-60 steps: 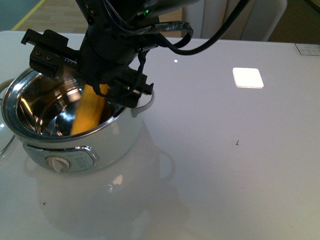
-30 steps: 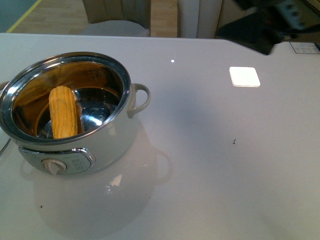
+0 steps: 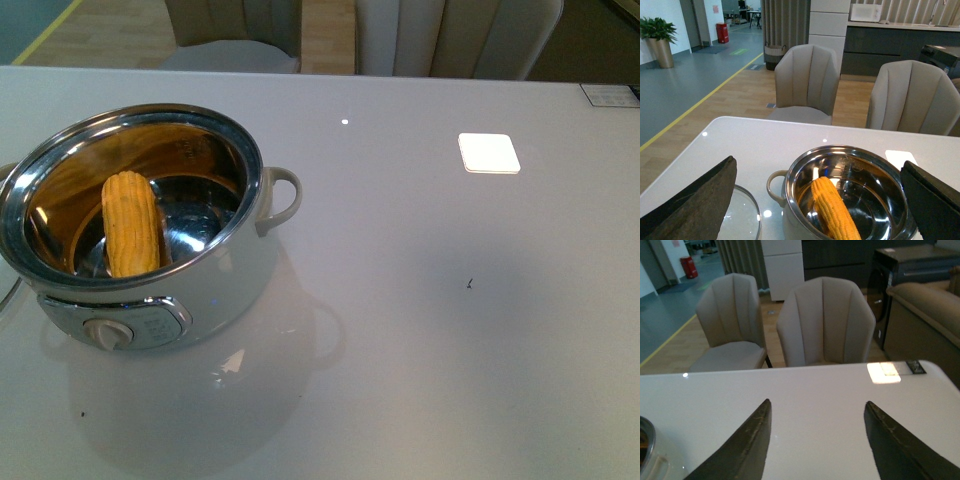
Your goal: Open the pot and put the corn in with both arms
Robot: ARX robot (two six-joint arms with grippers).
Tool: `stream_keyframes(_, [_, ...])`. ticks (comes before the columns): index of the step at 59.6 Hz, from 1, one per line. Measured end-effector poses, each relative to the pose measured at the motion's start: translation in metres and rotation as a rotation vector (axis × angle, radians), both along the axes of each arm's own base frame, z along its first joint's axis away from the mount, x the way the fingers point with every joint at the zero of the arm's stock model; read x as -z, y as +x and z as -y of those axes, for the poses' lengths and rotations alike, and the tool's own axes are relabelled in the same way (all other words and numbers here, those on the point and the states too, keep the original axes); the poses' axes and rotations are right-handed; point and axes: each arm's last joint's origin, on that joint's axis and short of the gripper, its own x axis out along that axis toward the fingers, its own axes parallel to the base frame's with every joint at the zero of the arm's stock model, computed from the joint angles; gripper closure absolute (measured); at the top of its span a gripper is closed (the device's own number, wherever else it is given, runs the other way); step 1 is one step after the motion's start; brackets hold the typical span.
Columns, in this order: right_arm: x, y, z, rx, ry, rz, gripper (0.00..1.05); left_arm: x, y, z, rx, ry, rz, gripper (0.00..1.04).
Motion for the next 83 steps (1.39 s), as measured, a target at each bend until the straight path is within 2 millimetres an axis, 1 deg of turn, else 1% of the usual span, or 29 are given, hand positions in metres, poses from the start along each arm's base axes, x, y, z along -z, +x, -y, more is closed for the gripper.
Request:
stream_keyframes(11, [0.014, -0.019, 0.016, 0.005, -0.055, -0.006, 0.87, 0.000, 0.000, 0.000, 0.000, 0.000, 0.000, 0.07])
stream_keyframes(17, [0.018, -0.028, 0.021, 0.002, -0.068, -0.002, 1.03, 0.000, 0.000, 0.000, 0.000, 0.000, 0.000, 0.07])
stream_keyframes(30, [0.026, -0.043, 0.030, 0.008, -0.070, -0.002, 1.03, 0.000, 0.000, 0.000, 0.000, 0.000, 0.000, 0.07])
stream_keyframes(34, [0.027, -0.047, 0.036, -0.019, -0.071, -0.001, 1.03, 0.000, 0.000, 0.000, 0.000, 0.000, 0.000, 0.07])
stream_keyframes(40, [0.030, -0.052, 0.042, 0.011, -0.071, -0.002, 1.03, 0.000, 0.000, 0.000, 0.000, 0.000, 0.000, 0.07])
stream_keyframes(46, [0.035, -0.057, 0.042, 0.008, -0.070, 0.013, 1.03, 0.000, 0.000, 0.000, 0.000, 0.000, 0.000, 0.07])
stream_keyframes(83, [0.032, -0.076, 0.042, 0.010, -0.071, 0.027, 1.03, 0.000, 0.000, 0.000, 0.000, 0.000, 0.000, 0.07])
